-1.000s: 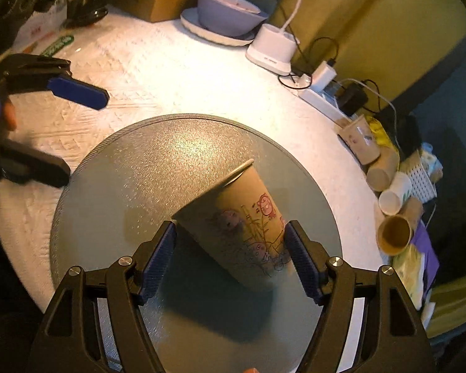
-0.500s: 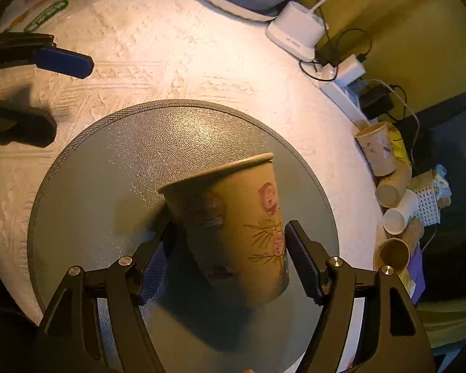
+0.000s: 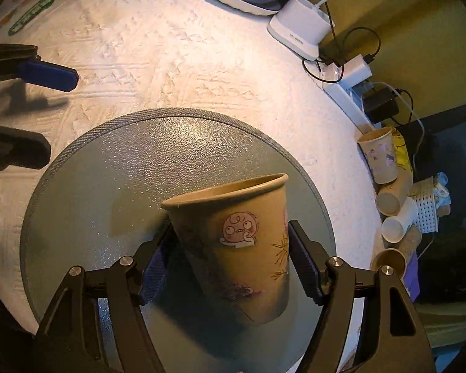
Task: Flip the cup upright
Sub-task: 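Rotate the held cup with the right gripper, turning its rim upward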
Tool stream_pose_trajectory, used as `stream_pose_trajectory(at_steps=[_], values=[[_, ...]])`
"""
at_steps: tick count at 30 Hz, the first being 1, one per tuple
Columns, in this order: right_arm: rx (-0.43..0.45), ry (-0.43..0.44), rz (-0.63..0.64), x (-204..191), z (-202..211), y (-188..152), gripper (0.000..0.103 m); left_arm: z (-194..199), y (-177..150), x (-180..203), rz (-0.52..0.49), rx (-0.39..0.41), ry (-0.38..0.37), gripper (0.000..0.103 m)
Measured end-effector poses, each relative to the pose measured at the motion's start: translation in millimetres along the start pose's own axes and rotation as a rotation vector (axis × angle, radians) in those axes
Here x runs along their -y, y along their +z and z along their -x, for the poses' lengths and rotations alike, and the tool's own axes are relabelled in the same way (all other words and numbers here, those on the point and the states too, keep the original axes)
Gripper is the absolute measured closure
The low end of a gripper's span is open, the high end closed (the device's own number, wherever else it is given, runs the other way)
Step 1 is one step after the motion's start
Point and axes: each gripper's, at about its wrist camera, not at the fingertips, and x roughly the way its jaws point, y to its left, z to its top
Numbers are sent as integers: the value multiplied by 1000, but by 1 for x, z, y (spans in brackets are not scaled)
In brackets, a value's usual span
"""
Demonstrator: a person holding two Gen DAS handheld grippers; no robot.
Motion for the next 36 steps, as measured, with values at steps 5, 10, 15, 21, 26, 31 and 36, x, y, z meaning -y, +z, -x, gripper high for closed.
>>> stream_pose_trajectory(at_steps=[5, 10, 15, 21, 26, 31, 36], values=[[72, 30, -95, 11, 13, -5, 34, 3, 1, 4, -13, 13, -14, 27], [178, 47, -282, 31, 30, -28, 34, 6, 2, 9, -28, 29, -26, 27], [317, 82, -491, 45, 44, -61, 34, 9, 5, 4, 3, 49, -33, 27], [472, 138, -691, 52, 47, -85, 34, 7, 4, 11, -31, 57, 5, 27], [503, 166, -753, 51, 38, -91, 34, 4, 4, 9, -30, 54, 14, 27], [517, 213, -804, 53, 29, -97, 34, 3, 4, 9, -33, 48, 12, 27], [486, 199, -797, 49, 30, -100, 34, 3, 4, 11, -44, 47, 8, 27]])
